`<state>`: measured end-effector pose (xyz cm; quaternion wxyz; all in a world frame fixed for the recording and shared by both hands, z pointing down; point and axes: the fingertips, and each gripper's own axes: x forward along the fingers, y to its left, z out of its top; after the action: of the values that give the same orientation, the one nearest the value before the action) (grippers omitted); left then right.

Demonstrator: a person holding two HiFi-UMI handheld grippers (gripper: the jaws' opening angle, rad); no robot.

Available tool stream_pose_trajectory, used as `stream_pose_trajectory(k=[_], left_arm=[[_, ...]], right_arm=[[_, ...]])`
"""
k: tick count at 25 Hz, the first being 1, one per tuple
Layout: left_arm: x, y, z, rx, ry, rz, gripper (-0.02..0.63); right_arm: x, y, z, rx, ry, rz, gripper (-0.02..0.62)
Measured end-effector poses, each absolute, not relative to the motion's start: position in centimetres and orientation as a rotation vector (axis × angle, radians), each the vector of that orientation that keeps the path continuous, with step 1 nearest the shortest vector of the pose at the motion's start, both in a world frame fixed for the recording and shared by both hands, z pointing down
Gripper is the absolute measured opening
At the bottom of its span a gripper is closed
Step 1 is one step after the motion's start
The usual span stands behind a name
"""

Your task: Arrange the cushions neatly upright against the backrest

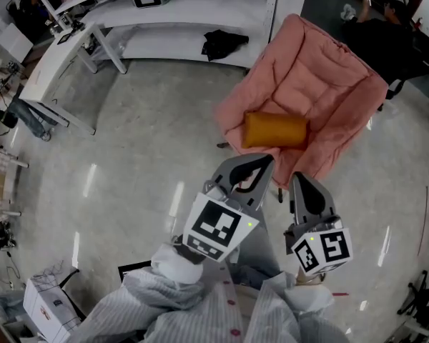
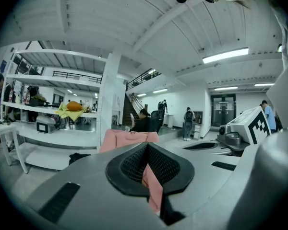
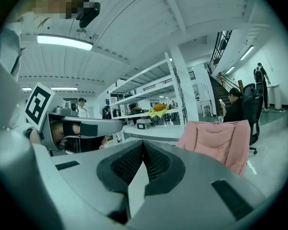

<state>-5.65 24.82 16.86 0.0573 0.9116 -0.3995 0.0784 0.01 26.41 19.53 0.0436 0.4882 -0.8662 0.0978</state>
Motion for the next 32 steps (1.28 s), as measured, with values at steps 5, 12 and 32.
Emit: stream_pose_trajectory(k=[5, 12, 32], left_arm=[[-4.9, 19.3, 16.7, 2.767, -1.229, 0.237, 0.009], [-2.8, 10.2, 15.9, 2.732, -1.262, 0.224, 0.009], [1.4, -8.0, 18.4, 2.716, -1.203, 0.272, 0.009]], right_arm=[[1.1, 20.8, 19.8, 1.484, -2.646, 0.297, 0.012], [3.2, 12.1, 19.3, 1.428, -2.649, 0.300, 0.012], [7.0, -3.8, 22.6, 1.379, -2.585, 0.395, 0.012]])
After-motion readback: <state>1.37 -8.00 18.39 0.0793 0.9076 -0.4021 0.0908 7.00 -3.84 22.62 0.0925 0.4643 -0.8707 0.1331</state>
